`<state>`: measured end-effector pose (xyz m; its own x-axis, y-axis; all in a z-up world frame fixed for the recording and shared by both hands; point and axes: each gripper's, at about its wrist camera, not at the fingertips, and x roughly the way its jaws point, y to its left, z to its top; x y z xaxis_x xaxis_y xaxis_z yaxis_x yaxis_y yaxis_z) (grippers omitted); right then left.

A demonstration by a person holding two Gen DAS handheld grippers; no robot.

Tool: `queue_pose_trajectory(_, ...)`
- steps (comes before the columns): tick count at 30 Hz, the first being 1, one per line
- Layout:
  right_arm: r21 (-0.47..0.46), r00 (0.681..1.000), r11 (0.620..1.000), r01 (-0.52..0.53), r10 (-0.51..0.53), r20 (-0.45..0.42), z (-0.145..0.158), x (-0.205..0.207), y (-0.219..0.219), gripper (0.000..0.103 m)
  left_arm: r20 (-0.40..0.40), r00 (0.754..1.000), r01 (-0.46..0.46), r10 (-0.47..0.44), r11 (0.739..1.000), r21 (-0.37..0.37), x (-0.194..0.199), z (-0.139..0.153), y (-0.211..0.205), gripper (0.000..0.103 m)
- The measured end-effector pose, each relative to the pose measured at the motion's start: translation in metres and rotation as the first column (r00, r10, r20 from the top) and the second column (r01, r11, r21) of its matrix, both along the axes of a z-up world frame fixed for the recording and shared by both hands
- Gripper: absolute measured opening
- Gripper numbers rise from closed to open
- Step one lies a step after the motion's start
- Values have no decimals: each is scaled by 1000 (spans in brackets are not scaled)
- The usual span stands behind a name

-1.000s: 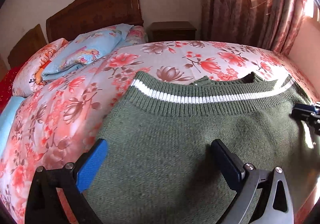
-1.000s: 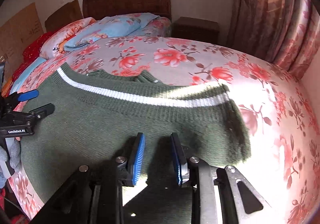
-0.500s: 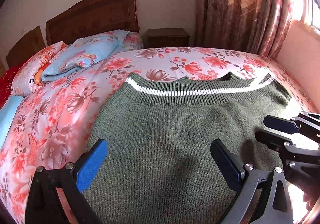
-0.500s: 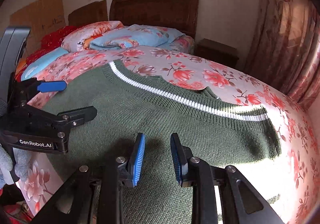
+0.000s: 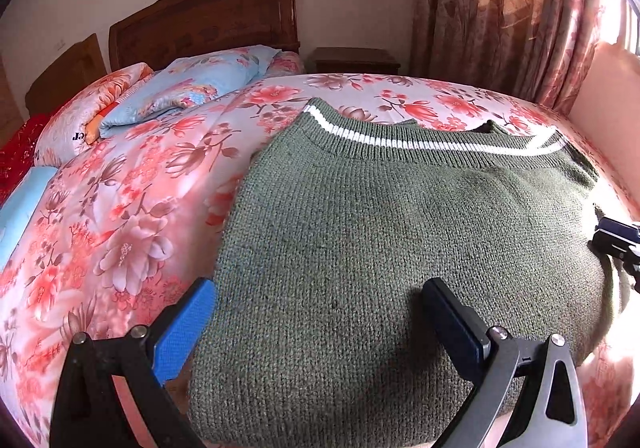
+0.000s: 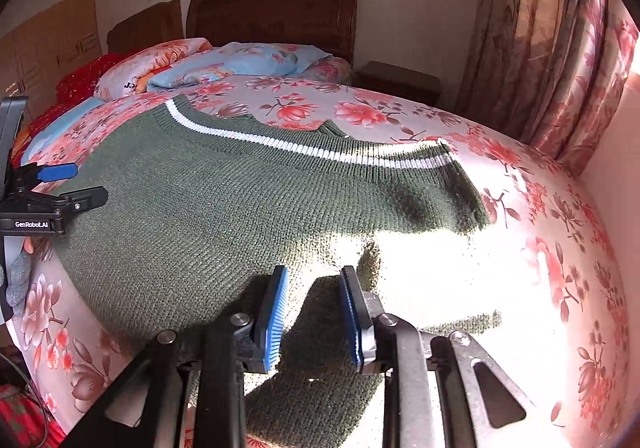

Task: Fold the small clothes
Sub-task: 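Release the hem and smooth the green sweater flat with both grippers, then grasp the sweater's side edge with the right gripper and lift it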

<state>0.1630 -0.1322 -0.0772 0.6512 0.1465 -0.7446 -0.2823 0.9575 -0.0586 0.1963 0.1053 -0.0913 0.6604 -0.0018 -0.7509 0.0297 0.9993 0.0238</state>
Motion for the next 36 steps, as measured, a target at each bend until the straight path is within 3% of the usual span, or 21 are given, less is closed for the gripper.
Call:
queue_pose_trajectory(4, 9, 998, 999, -45, 44, 39, 9, -13, 25, 27, 12, 1000, -4, 4, 1000, -11, -12, 9, -3, 103)
queue_pose_trajectory(9, 28, 993, 993, -117, 116, 36, -5, -29, 48, 28, -10, 1000, 10, -10, 1000, 23, -17, 1, -11, 103)
queue_pose_trajectory(11, 127, 994, 986, -104, 105, -2, -5, -34, 28, 28, -5, 1000, 9, -9, 1000, 5, -17, 0, -8, 103)
queue_pose_trajectory(13, 235, 996, 972, -22, 41, -78, -3, -41, -2, 28, -13, 1000, 6, -6, 1000, -2, -16, 0, -6, 103)
queue_pose_trajectory(16, 405, 984, 900, 161, -112, -141, -6, -72, -58, 29, -12, 1000, -4, 4, 1000, 3, -16, 2, -8, 103)
queue_pose_trajectory(18, 494, 958, 823, 282, -212, -193, -17, -93, -90, 43, -3, 1000, -14, 14, 1000, -7, -16, 4, -9, 103)
queue_pose_trajectory(19, 522, 939, 781, 344, -266, -220, -23, -101, -104, 60, 9, 1000, -14, 14, 1000, -16, -17, 6, -10, 103)
queue_pose_trajectory(20, 555, 923, 738, 384, -297, -244, -29, -105, -115, 68, 21, 1000, -13, 13, 1000, -23, -18, 8, -12, 103)
queue_pose_trajectory(22, 616, 916, 679, 400, -317, -245, -32, -107, -126, 67, 37, 999, 2, -1, 1000, -27, -19, 10, -17, 103)
queue_pose_trajectory(25, 643, 905, 640, 421, -341, -253, -33, -98, -126, 68, 29, 999, 30, -30, 999, 12, -18, 5, -28, 103)
queue_pose_trajectory(28, 696, 921, 605, 386, -292, -257, -37, -84, -118, 68, 38, 998, 43, -44, 999, 16, -20, -1, -29, 103)
queue_pose_trajectory(31, 684, 927, 629, 369, -306, -219, -34, -60, -99, 69, 29, 998, 55, -56, 998, 21, -18, -1, -30, 103)
queue_pose_trajectory(33, 682, 917, 621, 387, -337, -213, -33, -43, -89, 69, 20, 998, 64, -65, 998, 28, -18, -1, -31, 103)
queue_pose_trajectory(34, 687, 915, 613, 391, -339, -219, -34, -35, -84, 65, 11, 998, 67, -68, 997, 35, -17, 1, -32, 103)
queue_pose_trajectory(35, 690, 914, 606, 395, -336, -228, -35, -28, -80, 42, 7, 998, 68, -69, 997, 43, -18, 4, -34, 103)
queue_pose_trajectory(36, 679, 909, 613, 405, -350, -226, -36, -26, -77, 26, 16, 997, 71, -72, 996, 50, -20, 8, -36, 103)
